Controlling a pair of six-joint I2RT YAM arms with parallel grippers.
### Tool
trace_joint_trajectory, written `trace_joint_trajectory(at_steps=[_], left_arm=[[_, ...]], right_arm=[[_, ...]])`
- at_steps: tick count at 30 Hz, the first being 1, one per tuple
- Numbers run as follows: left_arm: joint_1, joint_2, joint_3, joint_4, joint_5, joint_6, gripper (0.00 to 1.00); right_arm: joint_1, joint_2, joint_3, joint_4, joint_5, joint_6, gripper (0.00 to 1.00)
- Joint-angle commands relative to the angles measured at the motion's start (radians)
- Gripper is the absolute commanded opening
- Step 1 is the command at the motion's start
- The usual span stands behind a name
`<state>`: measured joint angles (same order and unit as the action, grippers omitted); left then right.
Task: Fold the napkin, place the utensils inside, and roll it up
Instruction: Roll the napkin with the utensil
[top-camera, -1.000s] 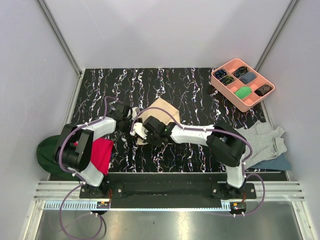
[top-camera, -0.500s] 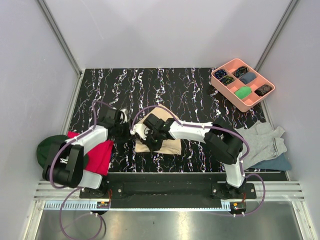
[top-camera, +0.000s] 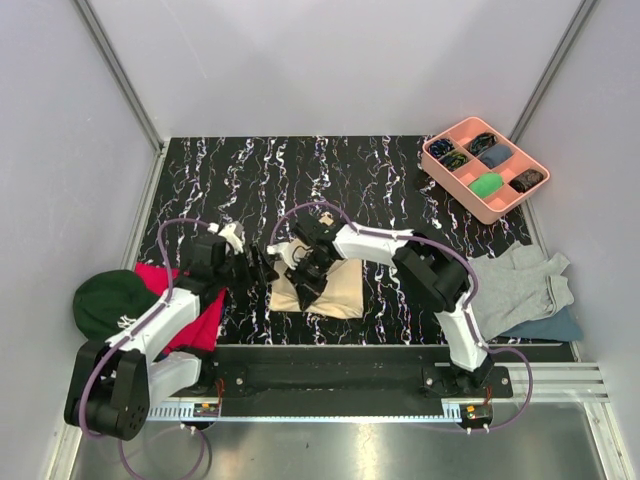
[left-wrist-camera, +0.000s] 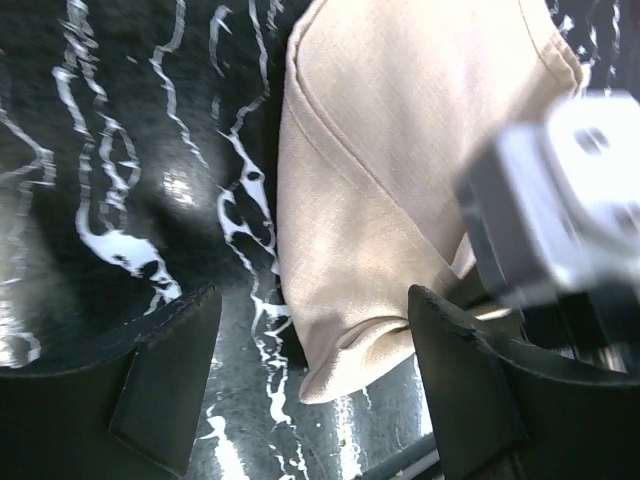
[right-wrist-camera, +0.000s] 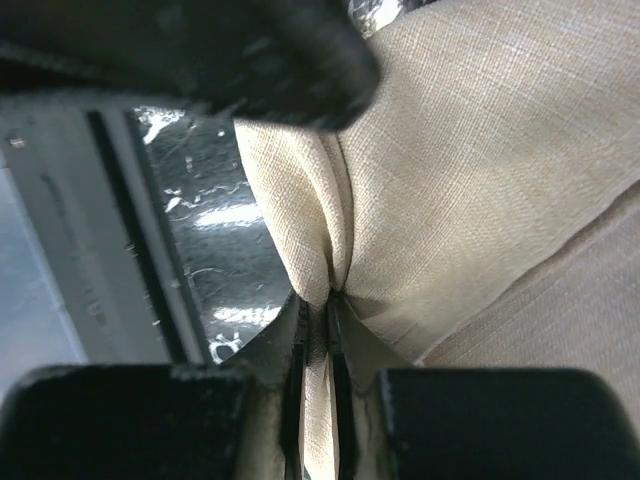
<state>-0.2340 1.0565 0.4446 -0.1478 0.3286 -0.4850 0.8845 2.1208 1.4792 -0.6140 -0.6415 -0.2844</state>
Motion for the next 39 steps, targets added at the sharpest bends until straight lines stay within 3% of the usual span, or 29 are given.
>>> trace_joint_trajectory(at_steps=[1,6,10,18,24,28,32,39], left_arm=[[-0.011,0.014,-0.02,0.113,0.081,-0.024,0.77],[-0.027,0.051,-0.04,0.123,0.082,-0.036,0.74],[-0.033,0.114,-0.052,0.145,0.116,-0.052,0.66],[-0.051,0.197,-0.07,0.171,0.156,-0.089,0.63],[-0.077,0.255,-0.104,0.218,0.196,-0.129,0.42],[-0.079,0.252,-0.127,0.217,0.205,-0.139,0.13],[-0.085,0.261,-0.132,0.217,0.224,-0.136,0.0],[-0.091,0.295,-0.106,0.151,0.213,-0.09,0.0]], right_arm=[[-0.035,0.1,0.042,-0.188,-0.162,0.001,0.0],[-0.074,0.192,0.136,-0.295,-0.247,-0.039,0.0],[-0.096,0.235,0.176,-0.322,-0.305,-0.05,0.0],[-0.122,0.31,0.243,-0.36,-0.369,-0.068,0.0],[-0.136,0.334,0.273,-0.36,-0.371,-0.068,0.0],[-0.142,0.34,0.289,-0.356,-0.369,-0.065,0.0],[-0.154,0.337,0.299,-0.343,-0.369,-0.061,0.0],[-0.156,0.176,0.283,-0.256,-0.281,0.045,0.11]])
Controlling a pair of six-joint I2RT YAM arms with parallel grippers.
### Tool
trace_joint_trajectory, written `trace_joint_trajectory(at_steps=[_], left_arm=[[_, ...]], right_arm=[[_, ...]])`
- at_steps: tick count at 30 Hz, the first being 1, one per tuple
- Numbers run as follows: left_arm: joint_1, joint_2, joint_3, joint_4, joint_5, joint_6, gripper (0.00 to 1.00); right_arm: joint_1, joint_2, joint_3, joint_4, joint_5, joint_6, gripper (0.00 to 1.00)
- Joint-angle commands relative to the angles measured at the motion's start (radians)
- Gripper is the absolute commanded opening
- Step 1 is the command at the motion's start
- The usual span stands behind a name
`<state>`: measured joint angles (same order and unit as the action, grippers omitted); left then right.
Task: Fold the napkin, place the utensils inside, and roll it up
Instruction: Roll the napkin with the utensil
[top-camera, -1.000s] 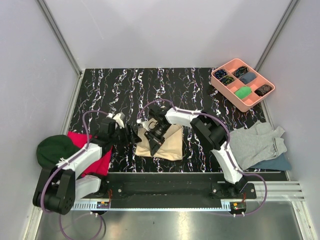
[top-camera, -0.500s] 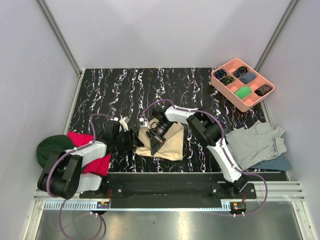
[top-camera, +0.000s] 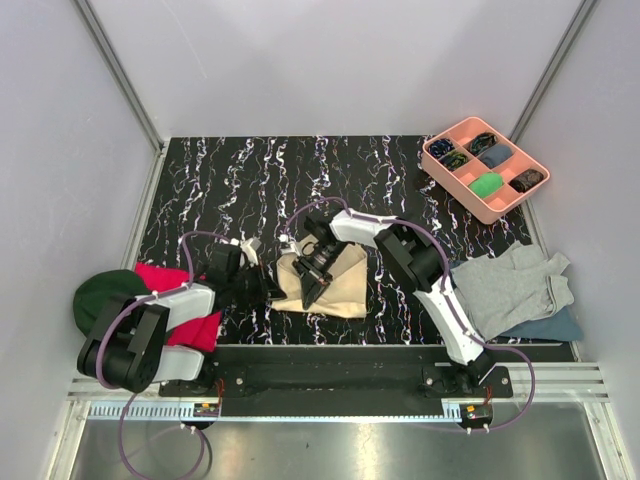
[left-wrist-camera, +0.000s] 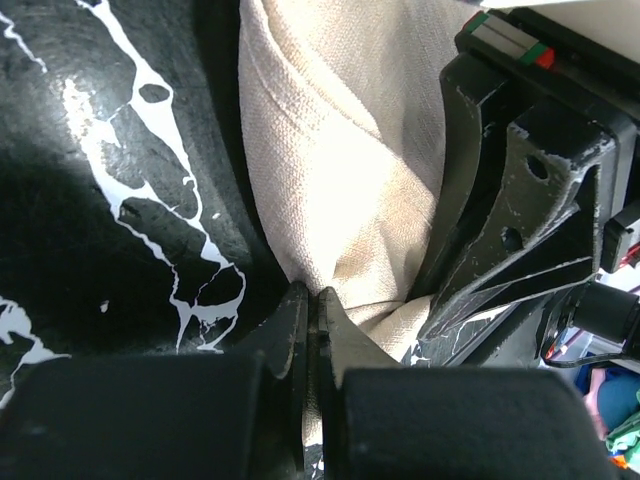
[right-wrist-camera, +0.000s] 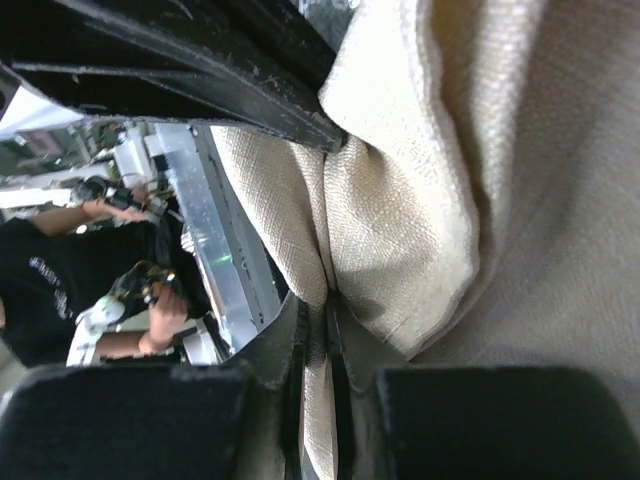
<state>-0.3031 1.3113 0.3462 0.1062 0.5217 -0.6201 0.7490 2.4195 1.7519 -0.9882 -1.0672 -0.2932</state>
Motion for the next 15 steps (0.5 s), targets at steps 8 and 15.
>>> trace_joint_trajectory(at_steps=[8,15], left_arm=[[-0.022,0.04,-0.009,-0.132,-0.015,0.051,0.0],[-0.022,0.055,0.005,-0.14,-0.023,0.06,0.0]], right_arm=[[0.022,-0.43,-0.231,0.432,0.424,0.186,0.36],[0.262,-0.667,-0.615,0.798,0.904,0.149,0.64]])
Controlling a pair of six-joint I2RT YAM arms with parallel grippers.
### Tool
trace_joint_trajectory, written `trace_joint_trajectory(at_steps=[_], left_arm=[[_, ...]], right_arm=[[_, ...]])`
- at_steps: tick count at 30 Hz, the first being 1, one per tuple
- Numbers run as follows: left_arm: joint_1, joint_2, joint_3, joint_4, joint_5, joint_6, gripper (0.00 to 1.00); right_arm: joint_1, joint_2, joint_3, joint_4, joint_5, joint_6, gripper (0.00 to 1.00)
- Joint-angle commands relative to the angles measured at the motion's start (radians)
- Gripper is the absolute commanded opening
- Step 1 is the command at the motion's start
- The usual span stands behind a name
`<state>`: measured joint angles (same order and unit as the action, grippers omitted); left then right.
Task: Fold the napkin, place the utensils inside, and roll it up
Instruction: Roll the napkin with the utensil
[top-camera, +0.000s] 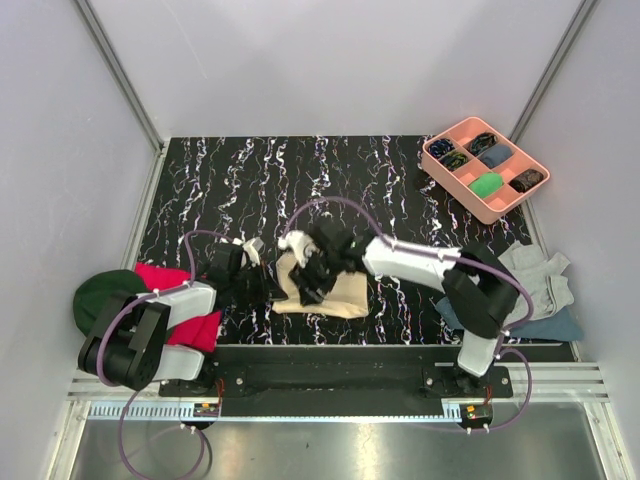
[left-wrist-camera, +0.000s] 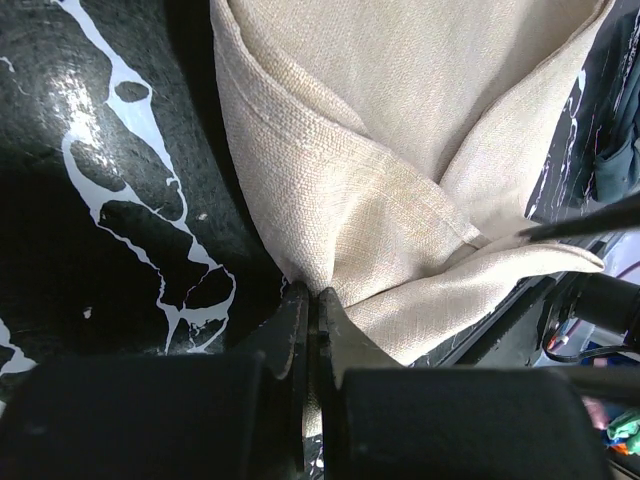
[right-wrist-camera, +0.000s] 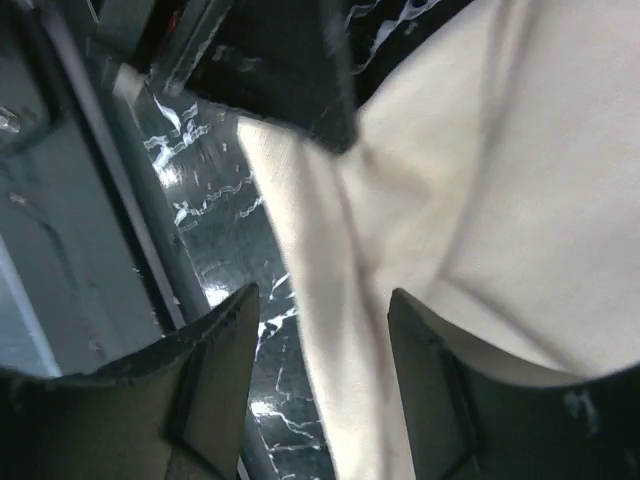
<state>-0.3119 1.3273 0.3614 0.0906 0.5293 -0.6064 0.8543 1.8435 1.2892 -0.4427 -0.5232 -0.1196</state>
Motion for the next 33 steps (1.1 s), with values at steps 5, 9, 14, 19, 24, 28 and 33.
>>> trace_joint_trajectory(at_steps=[5,9,14,19,24,28,33], left_arm=[[-0.013,0.044,-0.009,-0.129,-0.037,0.05,0.0],[-0.015,0.047,-0.007,-0.134,-0.041,0.05,0.0],[-0.013,0.046,-0.007,-0.135,-0.04,0.051,0.0],[-0.013,0.046,-0.004,-0.135,-0.035,0.053,0.0],[-0.013,0.039,-0.004,-0.12,-0.022,0.053,0.0],[-0.013,0.017,0.026,-0.118,-0.018,0.05,0.37],[-0.003,-0.086,0.068,-0.232,-0.147,0.053,0.63]], right_arm=[[0.301,-0.098,-0.218,0.358,0.622,-0.104,0.68],[0.371,-0.046,-0.212,0.363,0.684,-0.173,0.69],[0.377,0.013,-0.203,0.361,0.77,-0.209,0.68],[0.374,0.054,-0.199,0.34,0.772,-0.224,0.54],[0.37,0.069,-0.202,0.277,0.703,-0.204,0.29],[0.348,0.066,-0.182,0.214,0.528,-0.157,0.05],[0.24,0.079,-0.123,0.099,0.281,-0.097,0.01]])
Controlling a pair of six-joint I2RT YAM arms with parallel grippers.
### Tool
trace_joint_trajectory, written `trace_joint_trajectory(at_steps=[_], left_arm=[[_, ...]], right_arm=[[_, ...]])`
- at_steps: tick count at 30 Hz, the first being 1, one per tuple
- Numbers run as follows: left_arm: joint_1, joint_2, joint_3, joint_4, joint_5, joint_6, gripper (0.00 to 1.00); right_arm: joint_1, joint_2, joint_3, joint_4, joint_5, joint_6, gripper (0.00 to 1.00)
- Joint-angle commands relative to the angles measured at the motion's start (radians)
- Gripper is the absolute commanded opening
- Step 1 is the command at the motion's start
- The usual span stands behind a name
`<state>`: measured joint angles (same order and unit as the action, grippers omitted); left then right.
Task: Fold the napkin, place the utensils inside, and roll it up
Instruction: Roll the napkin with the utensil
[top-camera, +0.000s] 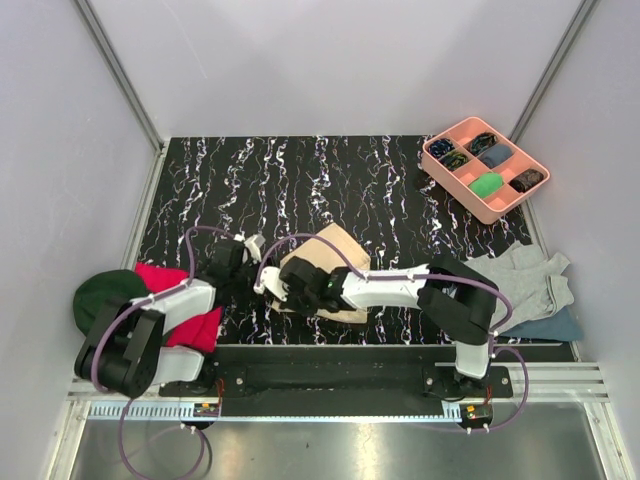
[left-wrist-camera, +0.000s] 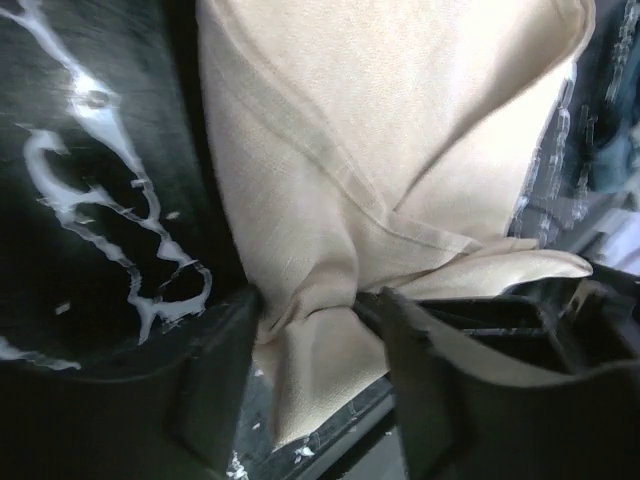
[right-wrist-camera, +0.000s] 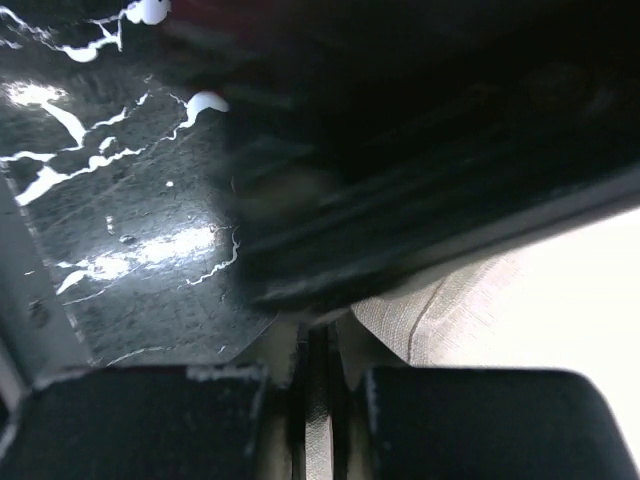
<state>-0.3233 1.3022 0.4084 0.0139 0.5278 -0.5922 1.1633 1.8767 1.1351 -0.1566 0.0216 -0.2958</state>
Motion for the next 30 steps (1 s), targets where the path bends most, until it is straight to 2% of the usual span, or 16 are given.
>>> trace_joint_trajectory(at_steps=[1,4,9,17,22,30], left_arm=[[0.021,-0.079,0.017,-0.166,-0.161,0.037,0.66],[0.052,-0.148,-0.016,-0.183,-0.204,0.02,0.7],[0.067,-0.265,-0.091,-0.164,-0.247,-0.009,0.71],[0.063,-0.49,-0.177,-0.017,-0.129,0.025,0.72],[0.032,-0.521,-0.238,0.113,-0.042,0.008,0.72],[-0.025,-0.376,-0.253,0.248,0.003,0.026,0.69]], right_arm=[[-0.082,0.047,0.052,-0.201,-0.329,0.087,0.01],[-0.122,0.065,0.087,-0.245,-0.432,0.09,0.01],[-0.183,0.101,0.123,-0.277,-0.616,0.106,0.01],[-0.267,0.22,0.201,-0.333,-0.828,0.139,0.01],[-0.324,0.306,0.25,-0.348,-0.985,0.162,0.01],[-0.387,0.424,0.359,-0.451,-1.104,0.127,0.0]])
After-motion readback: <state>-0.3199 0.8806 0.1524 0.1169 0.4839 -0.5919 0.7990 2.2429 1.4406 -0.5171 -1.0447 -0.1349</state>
